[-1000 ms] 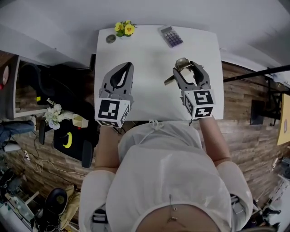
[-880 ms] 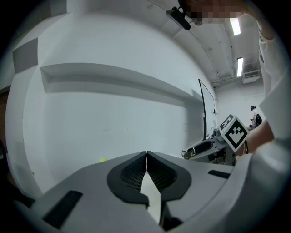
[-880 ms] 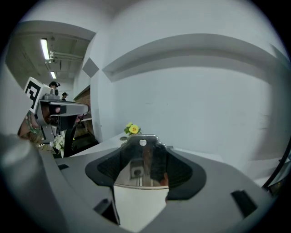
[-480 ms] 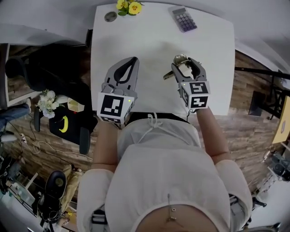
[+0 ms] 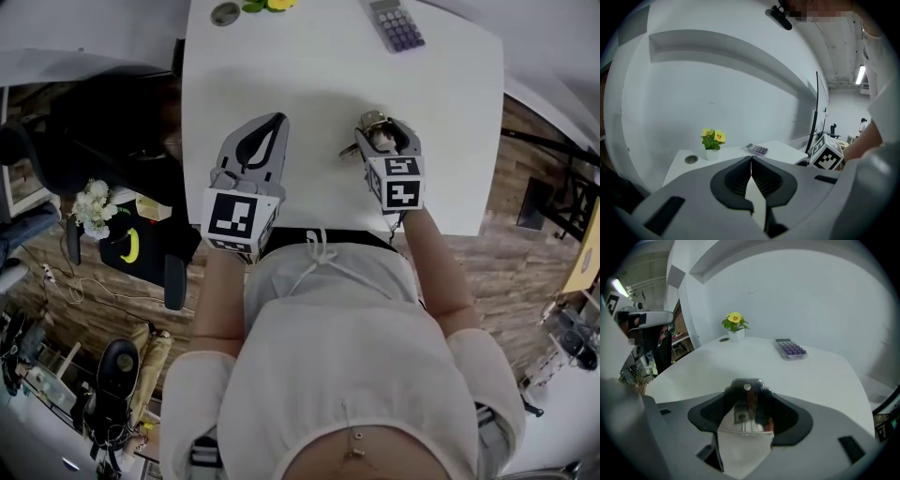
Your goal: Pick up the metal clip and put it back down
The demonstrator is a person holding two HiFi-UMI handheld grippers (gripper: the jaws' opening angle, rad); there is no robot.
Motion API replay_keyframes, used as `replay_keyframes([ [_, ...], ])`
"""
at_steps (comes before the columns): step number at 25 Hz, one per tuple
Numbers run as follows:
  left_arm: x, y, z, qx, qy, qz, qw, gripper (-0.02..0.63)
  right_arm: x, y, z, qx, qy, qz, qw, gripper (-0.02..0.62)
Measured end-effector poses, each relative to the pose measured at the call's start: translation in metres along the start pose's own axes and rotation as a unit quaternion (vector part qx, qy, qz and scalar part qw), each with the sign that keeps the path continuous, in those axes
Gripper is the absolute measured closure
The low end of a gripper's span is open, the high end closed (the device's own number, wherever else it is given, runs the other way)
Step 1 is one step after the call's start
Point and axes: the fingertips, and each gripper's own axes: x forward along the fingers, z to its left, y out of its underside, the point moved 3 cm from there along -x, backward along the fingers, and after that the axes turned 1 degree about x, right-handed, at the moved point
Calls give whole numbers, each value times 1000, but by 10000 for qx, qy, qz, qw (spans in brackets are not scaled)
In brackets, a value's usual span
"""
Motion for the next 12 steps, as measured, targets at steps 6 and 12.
replay_keyframes([
  [6, 5, -1, -6, 105, 134, -102, 9998, 588, 15, 14, -2, 141, 165, 290, 9993, 299],
  [12, 6, 6, -10, 114, 146, 4, 9998, 588, 20, 17, 0, 74, 167, 378, 9991, 298],
])
